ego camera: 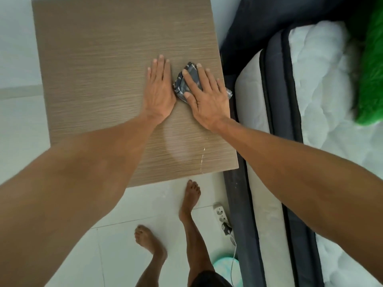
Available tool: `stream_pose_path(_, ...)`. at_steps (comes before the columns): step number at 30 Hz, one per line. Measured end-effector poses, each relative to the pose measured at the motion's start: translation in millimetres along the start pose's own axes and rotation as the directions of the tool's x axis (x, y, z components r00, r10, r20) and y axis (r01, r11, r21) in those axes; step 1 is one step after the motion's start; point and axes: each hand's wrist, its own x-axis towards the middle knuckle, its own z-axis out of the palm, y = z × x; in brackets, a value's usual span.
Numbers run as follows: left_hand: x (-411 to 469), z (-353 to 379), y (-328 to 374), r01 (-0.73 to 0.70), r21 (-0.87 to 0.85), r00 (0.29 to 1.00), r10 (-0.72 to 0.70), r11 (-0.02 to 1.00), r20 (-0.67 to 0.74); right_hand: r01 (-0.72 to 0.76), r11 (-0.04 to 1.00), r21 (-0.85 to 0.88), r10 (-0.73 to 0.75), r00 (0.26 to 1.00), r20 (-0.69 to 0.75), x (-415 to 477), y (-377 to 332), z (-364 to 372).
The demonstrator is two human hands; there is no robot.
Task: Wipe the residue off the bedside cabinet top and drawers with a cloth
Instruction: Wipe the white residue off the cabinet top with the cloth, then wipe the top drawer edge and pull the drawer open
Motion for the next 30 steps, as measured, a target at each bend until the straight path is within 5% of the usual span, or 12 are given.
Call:
stream_pose_path(23,-182,-11,-29,-0.167,0.060,0.975,0.156,0.984,0.156,-0.036,0.999,0.031,0.040,0.992,-0.119,-205,-84,36)
stream_pose_path(30,-246,-17,-33,-0.172,0.080,0.967,0.154,0.982,0.202,-0.026,0.998,0.066,0.027,0.999,-0.021,-246,-110,28)
